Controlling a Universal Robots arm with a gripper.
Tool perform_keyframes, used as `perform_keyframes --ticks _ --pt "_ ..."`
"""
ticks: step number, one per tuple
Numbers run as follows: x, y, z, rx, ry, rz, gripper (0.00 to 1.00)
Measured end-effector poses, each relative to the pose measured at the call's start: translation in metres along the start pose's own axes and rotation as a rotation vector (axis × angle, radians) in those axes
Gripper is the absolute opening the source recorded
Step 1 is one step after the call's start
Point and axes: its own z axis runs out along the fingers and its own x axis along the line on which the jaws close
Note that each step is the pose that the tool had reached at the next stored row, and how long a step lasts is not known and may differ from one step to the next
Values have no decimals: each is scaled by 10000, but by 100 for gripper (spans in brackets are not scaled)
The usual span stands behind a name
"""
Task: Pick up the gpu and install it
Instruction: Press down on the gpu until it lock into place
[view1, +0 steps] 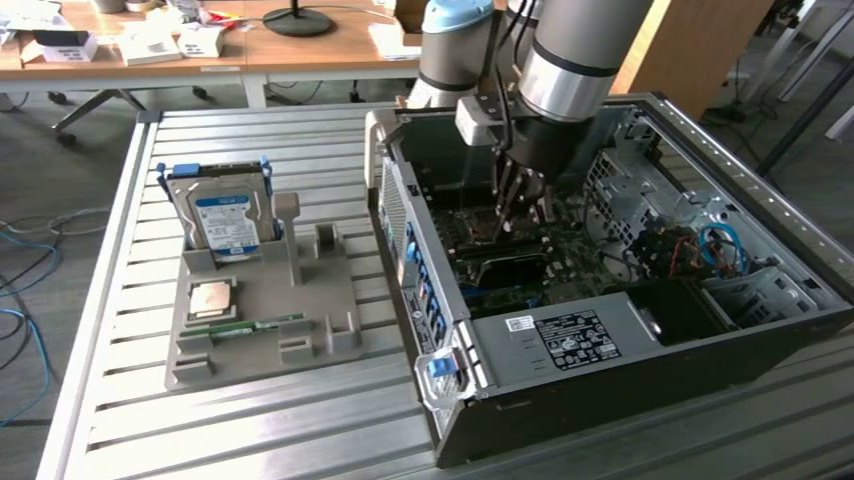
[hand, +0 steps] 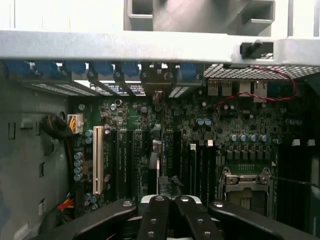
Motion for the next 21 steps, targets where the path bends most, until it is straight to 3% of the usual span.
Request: perform_keyframes --ticks 5,11,21 --pt "0 3 0 2 0 2 11" --pt "0 11 14 87 2 -91 11" --pt "5 9 75 88 6 -150 11"
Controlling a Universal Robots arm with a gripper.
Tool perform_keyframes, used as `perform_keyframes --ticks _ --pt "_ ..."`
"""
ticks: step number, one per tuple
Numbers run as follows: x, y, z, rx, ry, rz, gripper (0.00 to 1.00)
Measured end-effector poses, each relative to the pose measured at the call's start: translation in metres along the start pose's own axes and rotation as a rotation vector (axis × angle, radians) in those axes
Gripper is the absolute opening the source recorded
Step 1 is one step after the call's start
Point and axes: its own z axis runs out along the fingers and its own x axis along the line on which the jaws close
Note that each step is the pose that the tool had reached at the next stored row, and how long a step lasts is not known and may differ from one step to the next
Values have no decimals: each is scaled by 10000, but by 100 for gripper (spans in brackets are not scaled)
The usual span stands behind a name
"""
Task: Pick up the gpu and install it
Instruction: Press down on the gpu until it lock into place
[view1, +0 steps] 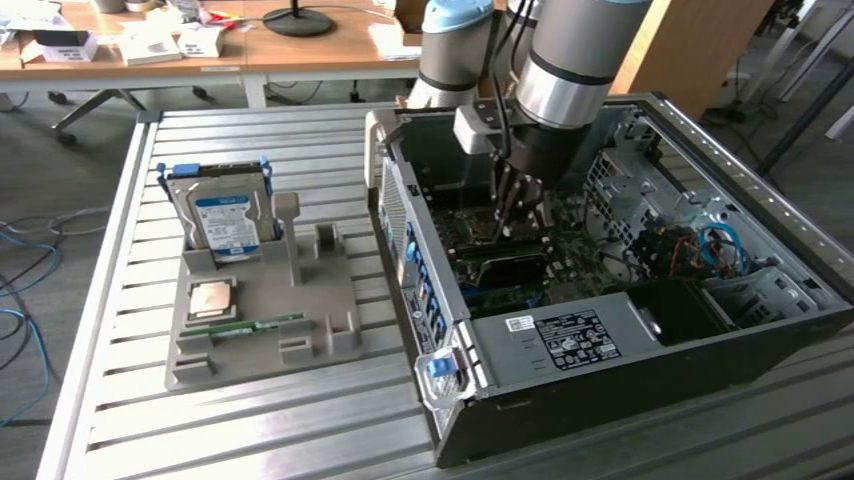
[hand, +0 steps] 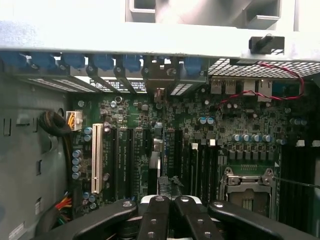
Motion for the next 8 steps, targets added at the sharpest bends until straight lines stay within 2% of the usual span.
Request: perform_keyframes --ticks 8 --pt "5 -1 74 -1 2 -54 11"
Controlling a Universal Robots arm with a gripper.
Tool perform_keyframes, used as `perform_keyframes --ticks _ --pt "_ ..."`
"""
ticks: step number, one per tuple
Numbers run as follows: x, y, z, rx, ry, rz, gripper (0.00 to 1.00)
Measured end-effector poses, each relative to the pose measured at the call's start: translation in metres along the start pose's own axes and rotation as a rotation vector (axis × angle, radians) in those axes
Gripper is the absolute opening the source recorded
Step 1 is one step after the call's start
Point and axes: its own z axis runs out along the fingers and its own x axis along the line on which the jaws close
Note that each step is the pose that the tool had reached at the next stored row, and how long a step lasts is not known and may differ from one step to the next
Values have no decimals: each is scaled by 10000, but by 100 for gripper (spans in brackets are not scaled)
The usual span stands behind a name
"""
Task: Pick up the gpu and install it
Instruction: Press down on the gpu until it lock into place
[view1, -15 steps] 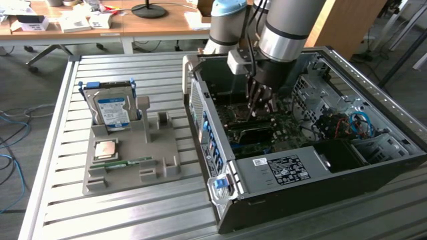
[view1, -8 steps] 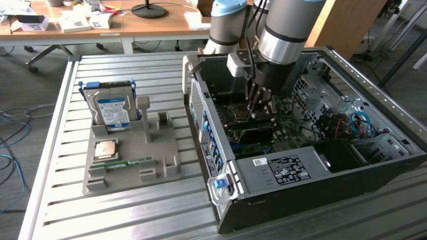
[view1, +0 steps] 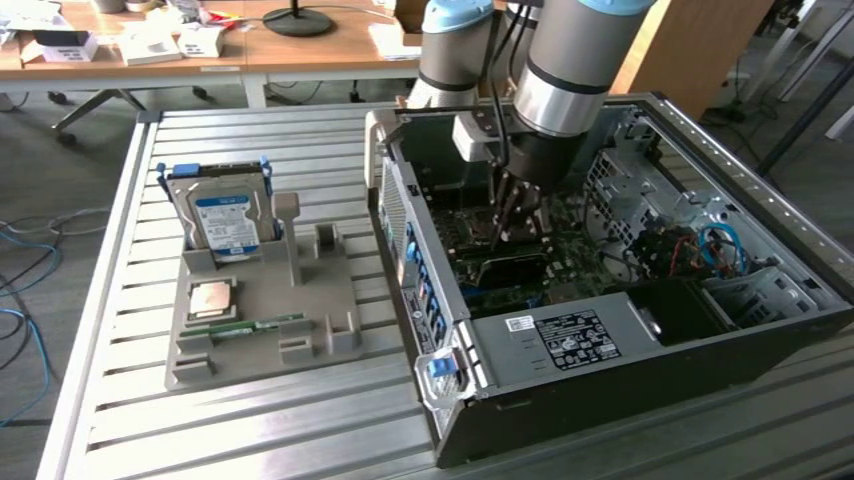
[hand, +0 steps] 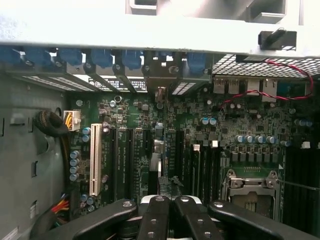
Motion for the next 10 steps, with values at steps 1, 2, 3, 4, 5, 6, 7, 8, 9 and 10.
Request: perform_keyframes --ticks 1,2,3,4,5,6,7,8,9,10 --pt "0 1 6 0 0 -6 11" --pt "0 1 8 -1 2 -10 11" --pt "0 2 8 -1 2 -9 11" --pt "0 2 8 -1 3 -9 11" --pt "0 2 8 -1 2 -9 11" --pt "0 2 8 -1 2 -10 11" --pt "0 2 9 0 1 -9 11" --pt "0 2 9 0 1 -10 11" --pt "0 2 13 1 -1 -10 11" --pt "0 1 18 1 -3 -10 11"
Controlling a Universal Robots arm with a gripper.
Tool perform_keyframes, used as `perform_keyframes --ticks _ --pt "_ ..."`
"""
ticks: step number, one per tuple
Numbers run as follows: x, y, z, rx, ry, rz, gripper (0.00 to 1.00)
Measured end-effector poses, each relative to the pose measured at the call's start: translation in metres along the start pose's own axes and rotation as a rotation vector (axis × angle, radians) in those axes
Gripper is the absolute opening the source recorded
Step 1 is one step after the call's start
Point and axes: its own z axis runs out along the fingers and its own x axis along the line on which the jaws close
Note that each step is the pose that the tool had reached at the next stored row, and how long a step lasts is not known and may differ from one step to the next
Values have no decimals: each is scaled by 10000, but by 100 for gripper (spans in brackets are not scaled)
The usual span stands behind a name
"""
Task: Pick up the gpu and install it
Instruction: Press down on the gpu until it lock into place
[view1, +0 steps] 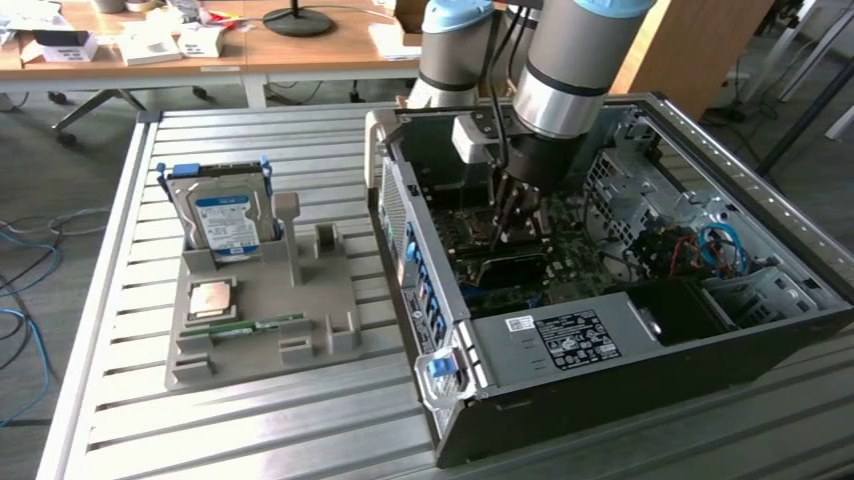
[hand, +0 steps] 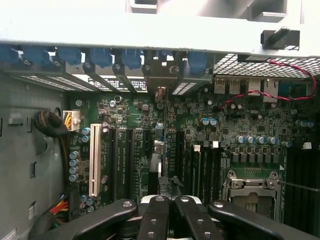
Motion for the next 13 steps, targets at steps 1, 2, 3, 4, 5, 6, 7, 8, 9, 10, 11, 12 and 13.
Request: perform_keyframes --ticks 1,2,3,4,5,6,7,8,9,10,11,12,13 --pt "0 0 7 0 1 0 11" --pt "1 -1 15 -1 3 0 11" --pt "1 -1 25 -2 4 0 11" --pt "1 -1 36 -1 2 0 11" --pt "1 -2 46 -1 3 0 11" --pt "2 -2 57 -1 4 0 11" --pt "2 -3 66 -1 4 0 11" --pt "2 -3 74 -1 3 0 11" --pt "2 -3 76 -2 5 0 11" --pt "2 -3 76 -2 5 1 11" --pt "2 -3 76 -2 0 1 11" --pt "2 -3 78 -1 -7 1 11" --pt "2 -3 83 0 -11 0 11"
